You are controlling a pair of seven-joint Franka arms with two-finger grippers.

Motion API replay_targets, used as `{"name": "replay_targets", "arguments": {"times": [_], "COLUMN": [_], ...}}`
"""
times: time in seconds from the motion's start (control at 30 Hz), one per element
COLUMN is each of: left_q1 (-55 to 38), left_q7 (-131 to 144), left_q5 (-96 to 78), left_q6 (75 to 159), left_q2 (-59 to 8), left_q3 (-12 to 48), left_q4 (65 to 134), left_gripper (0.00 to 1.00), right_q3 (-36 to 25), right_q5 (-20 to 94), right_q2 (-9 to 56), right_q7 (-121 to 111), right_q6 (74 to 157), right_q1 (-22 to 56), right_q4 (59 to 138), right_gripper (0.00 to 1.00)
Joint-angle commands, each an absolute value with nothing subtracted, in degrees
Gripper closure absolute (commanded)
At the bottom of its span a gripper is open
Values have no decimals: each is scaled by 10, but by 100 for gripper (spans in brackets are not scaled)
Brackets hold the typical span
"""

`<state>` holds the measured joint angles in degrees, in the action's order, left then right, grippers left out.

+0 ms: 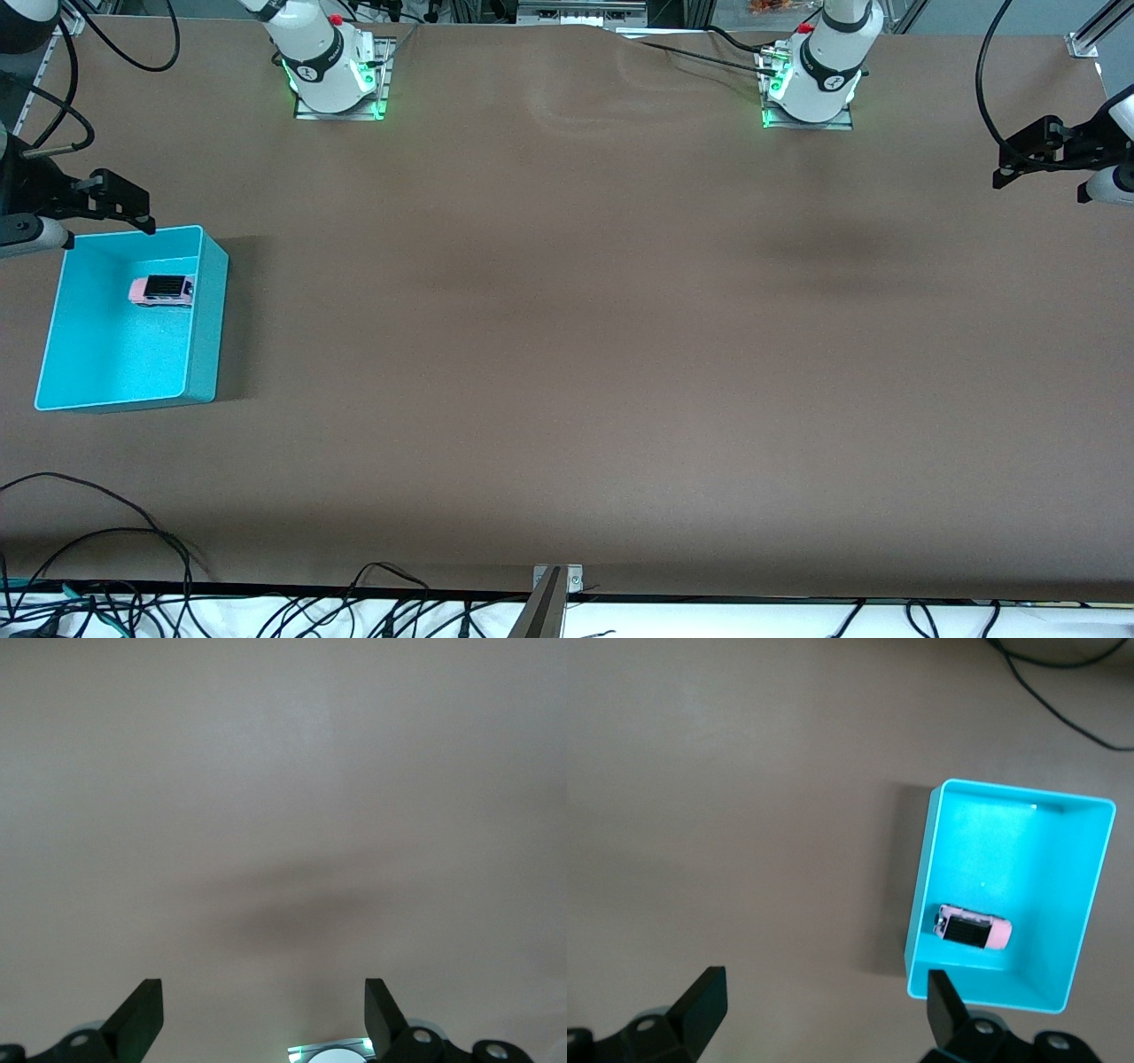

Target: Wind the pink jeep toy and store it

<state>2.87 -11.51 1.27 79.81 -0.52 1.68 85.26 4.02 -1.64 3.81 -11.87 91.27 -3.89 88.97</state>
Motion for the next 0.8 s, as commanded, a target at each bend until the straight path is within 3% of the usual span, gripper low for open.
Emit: {"name": "replay_targets", "arguments": {"times": [0.0, 0.37, 0.77], "left_q1": [28, 28, 29], "left_q7": [-117, -117, -117], "left_q5": [17, 17, 17], "left_q6": [793, 793, 793], "left_q2": [-13, -13, -13], "left_q3": [18, 18, 18], "left_q4": [834, 834, 834], "left_gripper": [0, 0, 0], "right_q3": [37, 9, 18], "right_q5": [-32, -37, -79], "right_q2": [47, 57, 58], "right_q7": [-61, -55, -7], "right_q6": [889, 888, 896], "right_q1": [-26, -27, -26], "right_q4": [864, 853, 853], "right_gripper": [0, 0, 0]}}
